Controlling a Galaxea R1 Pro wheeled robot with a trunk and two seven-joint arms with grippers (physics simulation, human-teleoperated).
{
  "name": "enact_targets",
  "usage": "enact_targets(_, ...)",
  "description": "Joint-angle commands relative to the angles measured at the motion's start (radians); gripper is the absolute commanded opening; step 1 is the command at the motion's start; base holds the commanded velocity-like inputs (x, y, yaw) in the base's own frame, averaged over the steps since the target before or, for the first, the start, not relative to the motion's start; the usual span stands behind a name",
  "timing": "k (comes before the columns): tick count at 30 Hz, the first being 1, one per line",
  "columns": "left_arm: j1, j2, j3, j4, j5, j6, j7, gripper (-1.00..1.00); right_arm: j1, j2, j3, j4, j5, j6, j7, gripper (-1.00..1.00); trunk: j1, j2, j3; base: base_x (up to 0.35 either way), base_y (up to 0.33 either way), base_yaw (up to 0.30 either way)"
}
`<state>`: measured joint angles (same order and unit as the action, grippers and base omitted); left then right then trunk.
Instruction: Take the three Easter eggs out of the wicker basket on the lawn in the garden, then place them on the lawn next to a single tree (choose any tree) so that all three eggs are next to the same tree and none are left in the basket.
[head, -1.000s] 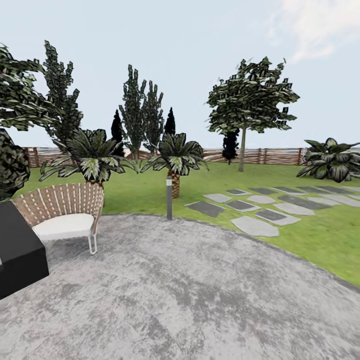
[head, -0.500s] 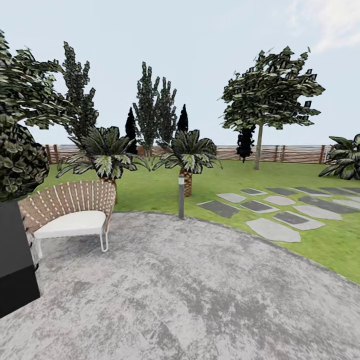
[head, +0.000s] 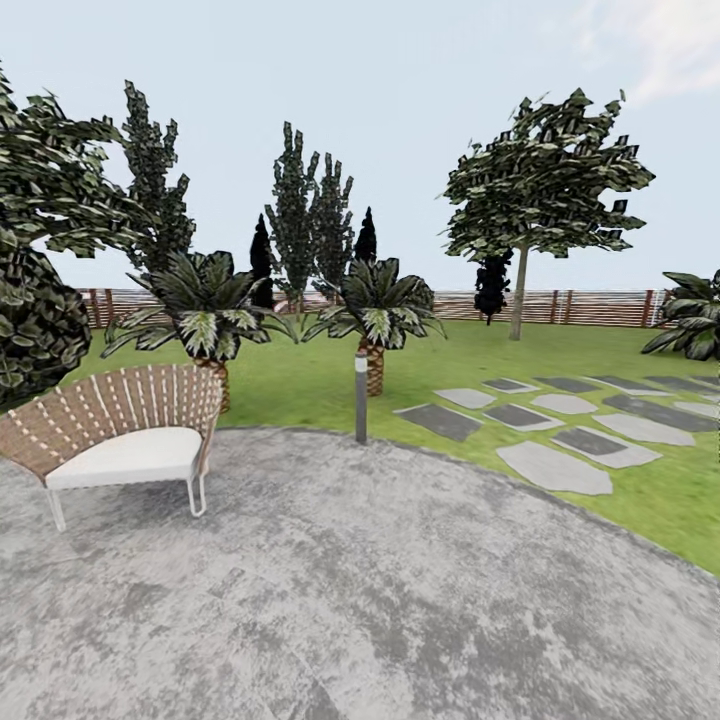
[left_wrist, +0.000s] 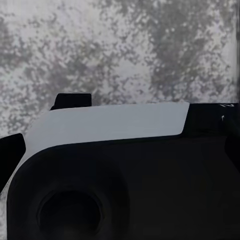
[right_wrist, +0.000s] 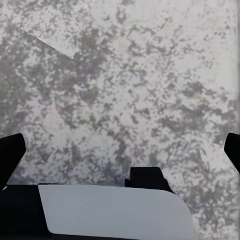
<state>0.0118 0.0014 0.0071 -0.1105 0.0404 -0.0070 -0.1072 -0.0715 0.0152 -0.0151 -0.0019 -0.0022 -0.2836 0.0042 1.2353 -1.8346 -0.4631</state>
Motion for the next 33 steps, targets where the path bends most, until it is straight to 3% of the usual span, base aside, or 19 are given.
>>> enact_targets(1,0.0,0.0,0.001,-0.001,0.004,-0.001,-0.003,1.0,-0.001,0.0,-0.001,0.001,0.0,-0.003,0.0,1.0,0.001,0.0,-0.001,0.317,-0.072,-0.119)
enact_targets(12,0.0,-0.001,0.001,-0.001,0.004,-0.001,-0.002,1.0,-0.001,0.0,-0.001,0.0,-0.001,-0.003,0.0,1.0,0.001,0.0,0.002,0.317,-0.072,-0.201)
enact_targets(25,0.0,0.0,0.001,-0.001,0.004,-0.001,-0.002,1.0,-0.001,0.0,-0.002,0.0,0.0,-0.003,0.0,1.0,0.001,0.0,0.002,0.317,-0.072,-0.036)
enact_targets(33,0.0,0.0,0.001,-0.001,0.004,-0.001,-0.002,1.0,-0.001,0.0,-0.002,0.0,0.001,-0.003,0.0,1.0,0.001,0.0,0.005,0.317,-0.072,-0.167)
